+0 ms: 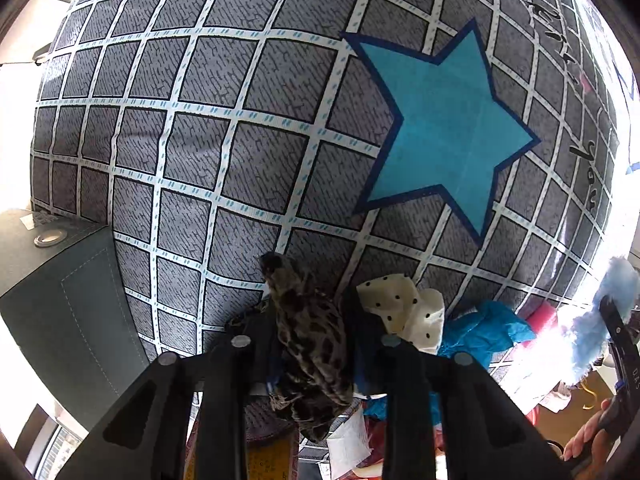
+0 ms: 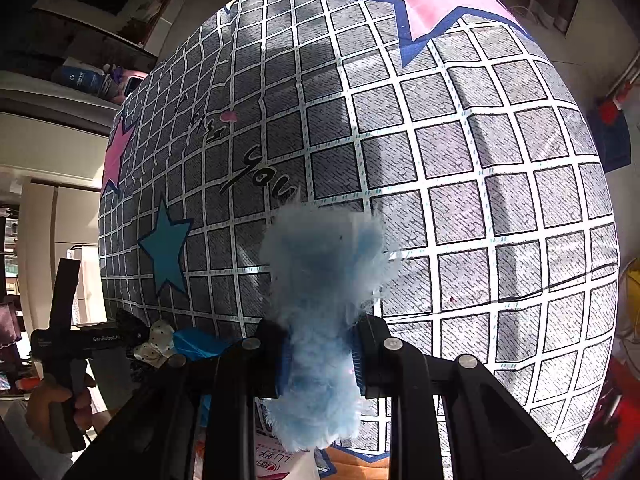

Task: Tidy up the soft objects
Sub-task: 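Lift the leopard-print scarf and blue fluffy item and carry both over the white box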

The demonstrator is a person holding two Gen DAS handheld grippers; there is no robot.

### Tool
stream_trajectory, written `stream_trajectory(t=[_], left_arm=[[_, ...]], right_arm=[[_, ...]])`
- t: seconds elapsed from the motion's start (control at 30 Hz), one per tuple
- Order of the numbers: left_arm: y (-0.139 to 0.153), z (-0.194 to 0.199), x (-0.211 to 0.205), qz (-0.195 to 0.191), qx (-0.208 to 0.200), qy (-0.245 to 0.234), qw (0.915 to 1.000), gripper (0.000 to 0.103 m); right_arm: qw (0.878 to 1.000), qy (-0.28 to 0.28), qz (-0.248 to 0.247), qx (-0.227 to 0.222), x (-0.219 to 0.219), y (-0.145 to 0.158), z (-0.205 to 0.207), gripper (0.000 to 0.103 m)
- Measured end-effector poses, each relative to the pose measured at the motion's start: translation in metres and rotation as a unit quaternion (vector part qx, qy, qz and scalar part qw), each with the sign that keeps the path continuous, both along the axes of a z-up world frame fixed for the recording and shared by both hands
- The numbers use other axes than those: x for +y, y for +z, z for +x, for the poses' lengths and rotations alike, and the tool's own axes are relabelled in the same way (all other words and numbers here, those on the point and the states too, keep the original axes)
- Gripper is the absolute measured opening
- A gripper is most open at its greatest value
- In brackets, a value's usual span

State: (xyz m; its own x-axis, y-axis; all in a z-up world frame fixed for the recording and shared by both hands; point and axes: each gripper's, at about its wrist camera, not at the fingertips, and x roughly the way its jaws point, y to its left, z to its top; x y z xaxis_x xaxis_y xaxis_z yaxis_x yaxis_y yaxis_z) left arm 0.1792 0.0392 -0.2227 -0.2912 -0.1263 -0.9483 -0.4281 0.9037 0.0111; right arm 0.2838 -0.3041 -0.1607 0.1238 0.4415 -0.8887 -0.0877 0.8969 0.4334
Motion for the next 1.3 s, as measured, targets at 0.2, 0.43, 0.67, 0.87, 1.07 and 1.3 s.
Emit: stream_trajectory(t=[0.2, 0.43, 0.67, 0.87, 1.07, 1.3], left_arm=[[0.044, 0.025, 0.015, 0.048, -0.098, 0.004, 0.9941, 0.026], [0.07, 0.034, 0.025, 0.072, -0.141, 0.007, 0.9873, 0.079], [0.053, 0.033, 0.035, 0.082, -0.12, 0.012, 0.9893, 0.079], [0.012, 0.035, 0.046, 0.087, -0.091, 0.01, 0.992, 0.079], [0.011, 0.021, 0.068, 0.058, -0.114, 0.054, 0.9903, 0.048], [0.04, 0.022, 0.083, 0.048, -0.158, 0.047, 0.9851, 0.024]], right_arm=[[1.0, -0.012, -0.019, 0.012, -0.022, -0.011, 0.005, 0.026], [0.999, -0.01, -0.02, 0.037, -0.025, -0.023, 0.004, 0.059], [0.997, 0.001, -0.056, 0.047, -0.019, -0.032, 0.007, 0.059], [0.994, 0.038, -0.103, 0.014, 0.005, -0.032, 0.012, 0.067], [0.988, 0.06, -0.144, -0.006, 0.018, -0.03, 0.008, 0.044], [0.995, 0.048, -0.09, 0.005, 0.0, -0.023, 0.003, 0.027]])
